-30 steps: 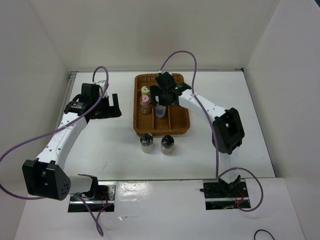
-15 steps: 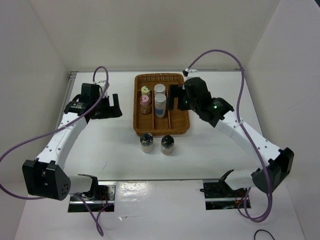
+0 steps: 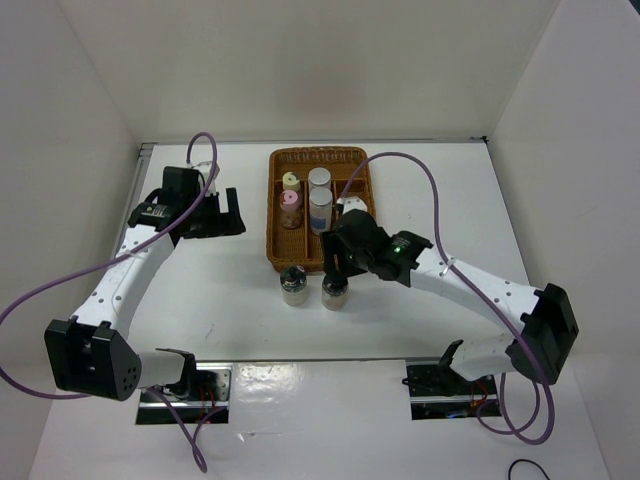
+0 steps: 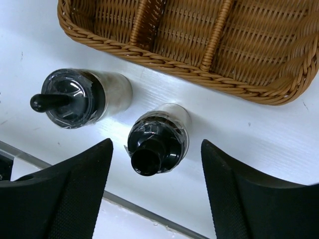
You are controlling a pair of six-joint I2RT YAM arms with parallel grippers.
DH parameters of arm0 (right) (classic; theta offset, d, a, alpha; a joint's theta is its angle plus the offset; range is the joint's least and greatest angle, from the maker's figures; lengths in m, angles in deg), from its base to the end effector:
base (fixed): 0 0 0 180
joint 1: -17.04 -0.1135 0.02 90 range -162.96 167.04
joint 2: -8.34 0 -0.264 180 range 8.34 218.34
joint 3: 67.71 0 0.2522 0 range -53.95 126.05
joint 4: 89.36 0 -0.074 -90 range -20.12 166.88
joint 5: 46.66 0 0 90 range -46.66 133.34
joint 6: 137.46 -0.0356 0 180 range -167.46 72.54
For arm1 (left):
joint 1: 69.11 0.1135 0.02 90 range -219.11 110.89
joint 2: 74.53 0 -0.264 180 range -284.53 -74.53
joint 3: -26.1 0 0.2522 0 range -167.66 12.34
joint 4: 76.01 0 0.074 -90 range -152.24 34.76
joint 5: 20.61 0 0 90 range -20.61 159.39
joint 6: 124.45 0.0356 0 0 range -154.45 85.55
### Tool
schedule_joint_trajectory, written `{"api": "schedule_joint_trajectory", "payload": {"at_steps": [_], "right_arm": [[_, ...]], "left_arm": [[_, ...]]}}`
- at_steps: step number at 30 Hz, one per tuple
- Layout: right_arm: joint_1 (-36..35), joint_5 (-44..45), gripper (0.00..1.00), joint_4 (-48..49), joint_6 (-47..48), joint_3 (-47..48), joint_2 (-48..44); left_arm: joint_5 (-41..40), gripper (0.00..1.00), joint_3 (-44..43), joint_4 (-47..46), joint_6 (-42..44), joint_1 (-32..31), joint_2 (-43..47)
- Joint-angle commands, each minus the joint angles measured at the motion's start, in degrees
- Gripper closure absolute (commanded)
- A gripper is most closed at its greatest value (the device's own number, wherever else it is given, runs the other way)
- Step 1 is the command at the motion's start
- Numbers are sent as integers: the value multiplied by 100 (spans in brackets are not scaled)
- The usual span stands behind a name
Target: Organize the condiment bottles
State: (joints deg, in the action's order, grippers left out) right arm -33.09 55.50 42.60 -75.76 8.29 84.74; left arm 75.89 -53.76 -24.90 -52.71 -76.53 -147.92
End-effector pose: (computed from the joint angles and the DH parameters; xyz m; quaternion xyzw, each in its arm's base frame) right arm 0.1867 0.2119 0.2869 -0.1391 0.9200 0.1463 0.3359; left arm 0.2701 -0.0392 0.3181 -0.0652 0.9191 -0.1366 0.3637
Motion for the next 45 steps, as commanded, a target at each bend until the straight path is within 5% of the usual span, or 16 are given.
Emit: {"api": "schedule_joint_trajectory", "payload": {"at_steps": [1,16,25,34,45], "right_arm": [[-155,225,26,44,-255,86,-47],[-498,823,38,-395,-510,307,402],[-498,770,55,-395,-510,359,560],[-498,717,56,-343,-510,359,665],[-498,717,88,-403,-510,412,718]], "left_arm": [[141,0,-34,1,33,30,158],[141,0,19,1,33,30,158],[141,0,19,1,33,30,158],[88,0,19,-52,33,30,53],[88,0,19,-52,33,30,52]]}}
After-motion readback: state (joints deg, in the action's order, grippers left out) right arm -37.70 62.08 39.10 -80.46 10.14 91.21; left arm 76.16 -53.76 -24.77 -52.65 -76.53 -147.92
